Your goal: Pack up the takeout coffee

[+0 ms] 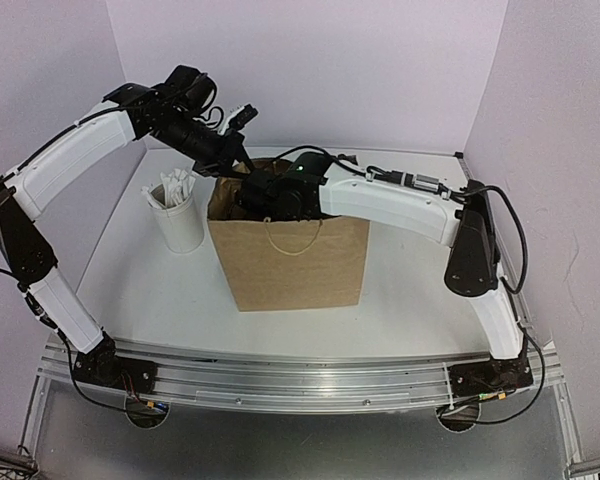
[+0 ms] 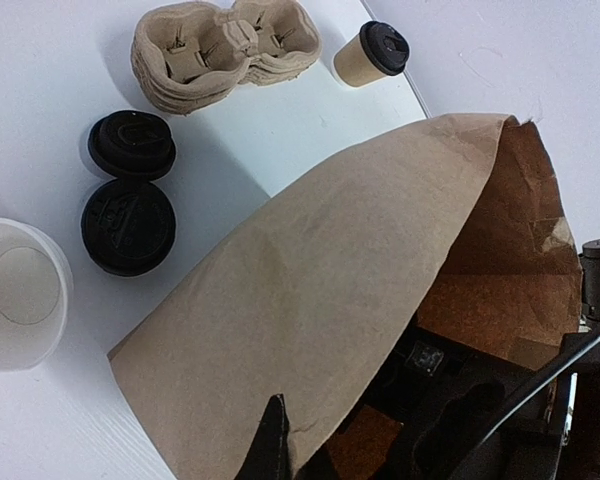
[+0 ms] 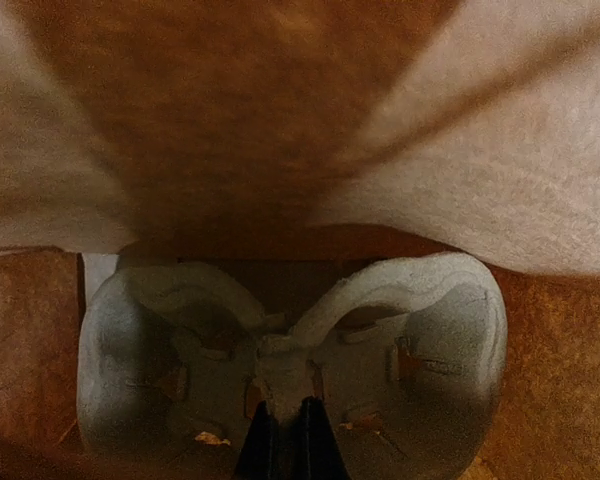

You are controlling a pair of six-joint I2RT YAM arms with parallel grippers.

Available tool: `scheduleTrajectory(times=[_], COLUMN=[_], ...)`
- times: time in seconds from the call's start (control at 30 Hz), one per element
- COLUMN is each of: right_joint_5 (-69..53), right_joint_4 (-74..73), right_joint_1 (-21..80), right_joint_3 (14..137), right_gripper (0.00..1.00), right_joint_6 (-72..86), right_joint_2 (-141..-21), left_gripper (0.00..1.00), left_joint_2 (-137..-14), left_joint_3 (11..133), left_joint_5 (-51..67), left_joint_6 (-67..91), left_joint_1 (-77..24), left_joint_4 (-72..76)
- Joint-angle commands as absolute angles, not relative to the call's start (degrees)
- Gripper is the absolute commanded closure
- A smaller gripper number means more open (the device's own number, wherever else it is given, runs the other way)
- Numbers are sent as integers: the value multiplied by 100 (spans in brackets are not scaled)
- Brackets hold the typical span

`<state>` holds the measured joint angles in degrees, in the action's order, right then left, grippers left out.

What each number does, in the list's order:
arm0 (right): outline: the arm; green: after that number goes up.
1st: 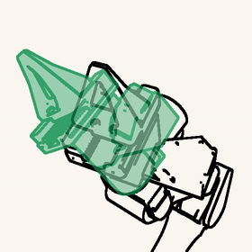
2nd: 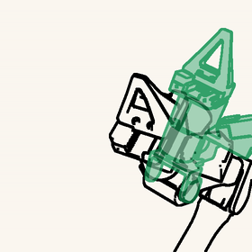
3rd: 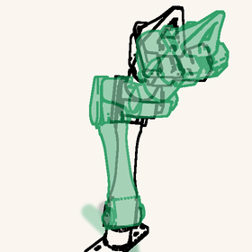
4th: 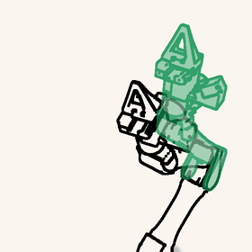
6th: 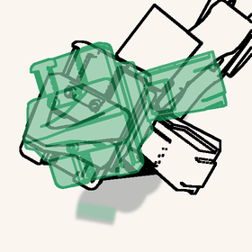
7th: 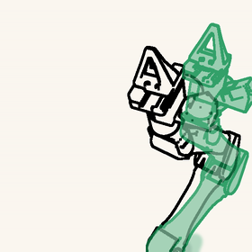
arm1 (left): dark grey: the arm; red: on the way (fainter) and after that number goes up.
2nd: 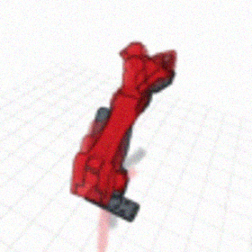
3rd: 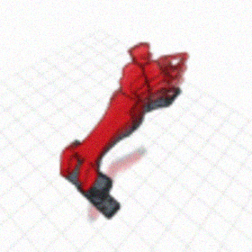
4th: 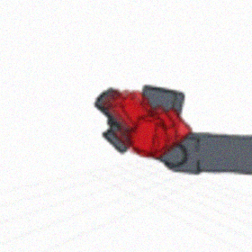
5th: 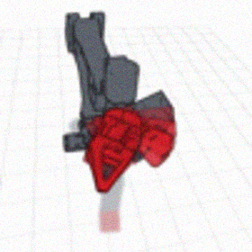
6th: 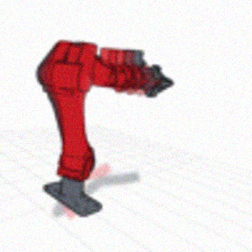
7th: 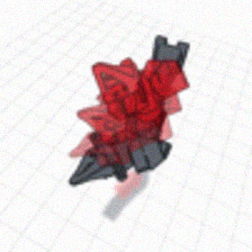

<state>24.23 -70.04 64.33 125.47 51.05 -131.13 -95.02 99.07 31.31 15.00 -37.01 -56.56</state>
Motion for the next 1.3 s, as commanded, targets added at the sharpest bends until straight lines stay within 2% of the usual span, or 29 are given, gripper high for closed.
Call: scheduleTrajectory(times=[0.0, 0.47, 1.27], right_joint_5=[2187, 1928, 1844], right_joint_4=[-6967, -6775, -6630], right_joint_1=[6300, 6280, 6279], right_joint_3=[12230, 11743, 11664], right_gripper=[100, 100, 100], right_joint_6=[5200, 5264, 5228], right_joint_2=[-13342, -13439, -13558], left_gripper=[100, 100, 100], left_joint_2=[-9347, -9251, -9082], left_joint_3=[9843, 9774, 9411], left_joint_5=[3341, 3198, 3169], left_joint_6=[1494, 1532, 1515], left_joint_1=[-3718, -3673, -3639], left_joint_4=[-5493, -5533, -5404])
